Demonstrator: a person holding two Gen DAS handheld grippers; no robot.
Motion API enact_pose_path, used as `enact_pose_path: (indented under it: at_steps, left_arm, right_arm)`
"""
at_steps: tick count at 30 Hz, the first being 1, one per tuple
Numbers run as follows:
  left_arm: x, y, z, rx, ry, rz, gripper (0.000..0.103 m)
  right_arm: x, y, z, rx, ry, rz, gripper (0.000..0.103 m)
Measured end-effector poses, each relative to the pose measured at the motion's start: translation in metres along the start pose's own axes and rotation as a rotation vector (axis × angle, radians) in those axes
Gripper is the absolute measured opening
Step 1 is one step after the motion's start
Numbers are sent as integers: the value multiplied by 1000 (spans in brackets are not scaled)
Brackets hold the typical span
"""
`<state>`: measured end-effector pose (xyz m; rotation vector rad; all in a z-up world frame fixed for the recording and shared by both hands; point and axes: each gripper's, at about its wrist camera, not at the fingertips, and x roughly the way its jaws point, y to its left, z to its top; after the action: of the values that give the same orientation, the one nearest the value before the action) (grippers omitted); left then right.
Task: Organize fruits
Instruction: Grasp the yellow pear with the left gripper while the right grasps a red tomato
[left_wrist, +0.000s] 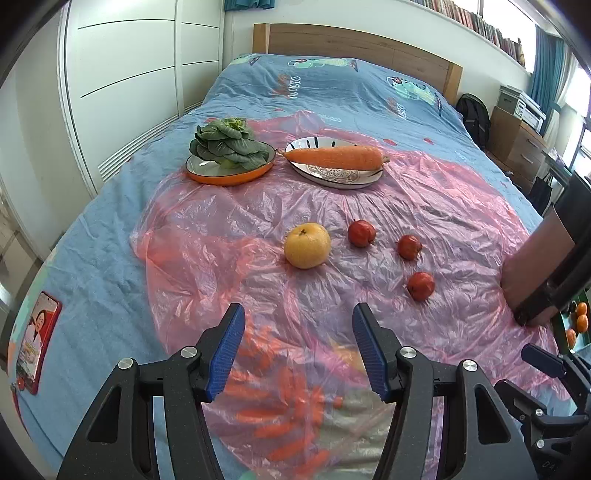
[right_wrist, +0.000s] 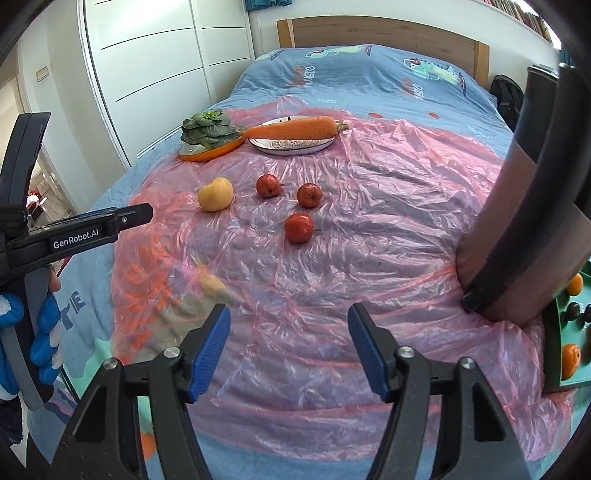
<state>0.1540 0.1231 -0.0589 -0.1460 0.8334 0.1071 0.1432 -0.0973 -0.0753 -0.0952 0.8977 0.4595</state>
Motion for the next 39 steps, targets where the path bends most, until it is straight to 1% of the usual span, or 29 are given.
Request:
enact_pose_path:
  at_steps: [5,10,12,18,24,28,29,30,31,32,34,35,36,39]
  left_arm:
    - [32,13,20,-25,9,-51,55]
    - [65,15,39,-10,20,-72,56]
    - [79,16,44,-5,28,-68,56]
    - [110,14,48,-5,57,-91,56]
    - [130,10,48,-7,76,-113,56]
    - [139,10,47,-16,90,-126,56]
    - [141,11,47,-17,91,-128,56]
    - [143,11,46,-17,91,-128,56]
    - [144,11,46,-18,90,-128,56]
    - [146,10,45,-18,92,-129,55]
    - [148,10,45,-15,92,-130,53]
    - [149,9,44,-12,93,-132,51]
    - [150,7,44,-6,94,-136,45]
    - [150,4,42,10,89,-124,45]
  right_arm:
    - [34,-3,20,27,-5,20,102]
    - [64,-4,41,34,-13,31,102]
    - [75,-4,50,31,-12,27,102]
    - [102,-8,65,30,1,21,102]
    - [120,-11,65,36,19,23,101]
    - [130,-12,63,36,32,27,89]
    - [132,-12,62,37,36,28,85]
    - [133,-13,61,40,40,32,70]
    - [135,-13,60,42,45,35,60]
    - [137,-14,59,44,49,36,57]
    - [138,-15,56,46,55,41,40]
    - [139,-15,55,45,56,44,37]
    - [139,-15,55,44,57,47,32]
    - [140,-15,55,45,56,55,32]
